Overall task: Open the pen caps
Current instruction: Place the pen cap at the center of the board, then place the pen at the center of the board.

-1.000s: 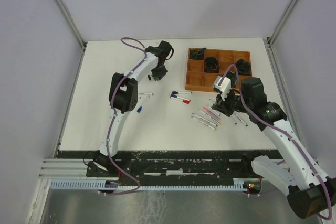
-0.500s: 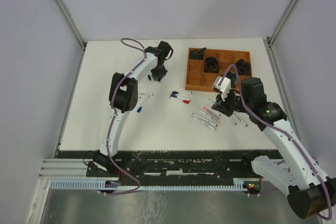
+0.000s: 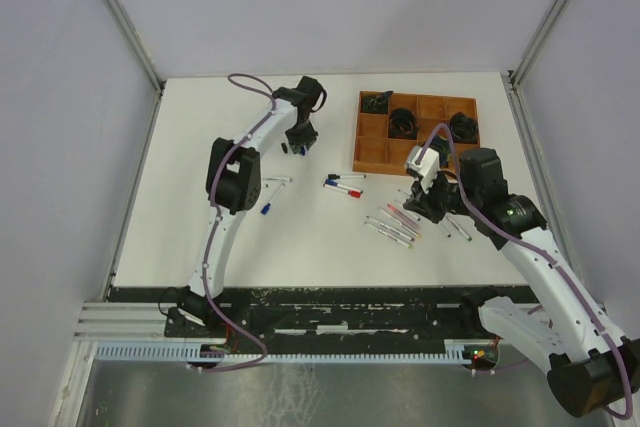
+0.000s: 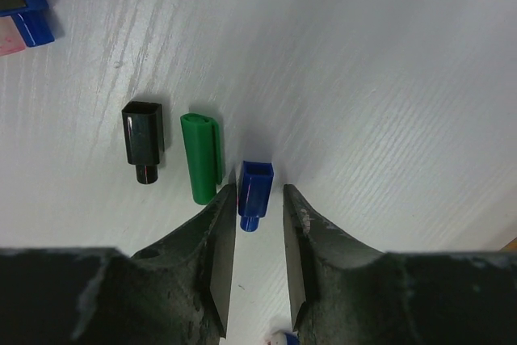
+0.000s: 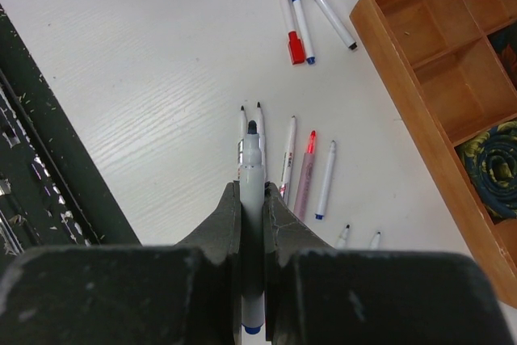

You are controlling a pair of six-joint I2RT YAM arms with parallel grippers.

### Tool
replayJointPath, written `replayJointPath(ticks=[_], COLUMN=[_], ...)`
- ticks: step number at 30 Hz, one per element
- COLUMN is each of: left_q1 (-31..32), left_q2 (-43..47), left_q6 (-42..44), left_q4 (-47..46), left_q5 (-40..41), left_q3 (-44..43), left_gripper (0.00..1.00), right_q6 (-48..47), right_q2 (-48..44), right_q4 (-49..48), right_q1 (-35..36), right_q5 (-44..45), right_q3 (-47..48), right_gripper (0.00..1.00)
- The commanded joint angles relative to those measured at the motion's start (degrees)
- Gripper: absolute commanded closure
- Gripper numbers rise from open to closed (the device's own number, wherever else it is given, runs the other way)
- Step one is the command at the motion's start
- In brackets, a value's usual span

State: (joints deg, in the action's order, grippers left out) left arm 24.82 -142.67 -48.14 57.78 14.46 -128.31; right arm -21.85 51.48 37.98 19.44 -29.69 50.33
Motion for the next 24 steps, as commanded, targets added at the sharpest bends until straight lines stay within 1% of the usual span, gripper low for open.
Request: replayJointPath(ticks=[1, 5, 8, 11, 13, 14, 15, 17, 18, 21, 24], left_q1=[-0.21, -0.21, -0.22, -0.02, 0.72, 1.16, 1.64, 2.69, 2.97, 3.05, 3.05], left_q2=[4.78, 8.93, 14.69, 21.34, 27.93, 31.99, 36.48, 45.40, 50.19, 65.28, 76.31], left_q6=[0.27, 1.65, 2.65, 4.72, 7.88, 9.83, 12.04, 17.09, 20.37, 24.17, 26.32], left_q4=[-1.65, -1.67, -1.51, -2.10, -5.81, -9.09, -14.53, -24.09, -29.28, -43.67, -53.96], left_q5=[-1.45, -2.40, -3.90, -4.42, -4.50, -4.70, -5.20, -7.00, -8.33, -10.60, -8.59], left_q3=[-3.06, -4.23, -3.92, 0.74, 8.98, 14.22, 20.11, 33.31, 42.25, 60.28, 73.51], left_gripper=[0.62, 0.59, 0.59, 0.59, 0.59, 0.59, 0.59, 0.58, 0.57, 0.45, 0.36], right_q6=[-0.33, -0.49, -0.97, -1.67, -2.38, -2.86, -3.39, -4.22, -4.75, -6.28, -8.78], right_q2=[-0.17, -0.09, 0.21, 1.17, 2.31, 3.10, 3.93, 6.15, 7.40, 11.94, 15.60], right_q4=[-0.72, -0.66, -0.74, -0.72, -0.36, -0.10, 0.18, 0.57, 0.95, 2.05, 3.09], right_q1=[0.25, 0.29, 0.22, 0.18, -0.27, -0.66, -1.31, -3.13, -4.02, -7.50, -11.02], right_q5=[-0.64, 0.01, 1.94, 5.44, 8.25, 9.94, 11.60, 14.73, 16.21, 19.89, 22.90], right_q3=[0.98, 0.98, 0.92, 1.13, 1.43, 1.59, 1.80, 1.98, 2.07, 2.36, 2.39], right_gripper=[0.98, 0.98, 0.98, 0.98, 0.98, 0.98, 0.98, 0.98, 0.98, 0.98, 0.97])
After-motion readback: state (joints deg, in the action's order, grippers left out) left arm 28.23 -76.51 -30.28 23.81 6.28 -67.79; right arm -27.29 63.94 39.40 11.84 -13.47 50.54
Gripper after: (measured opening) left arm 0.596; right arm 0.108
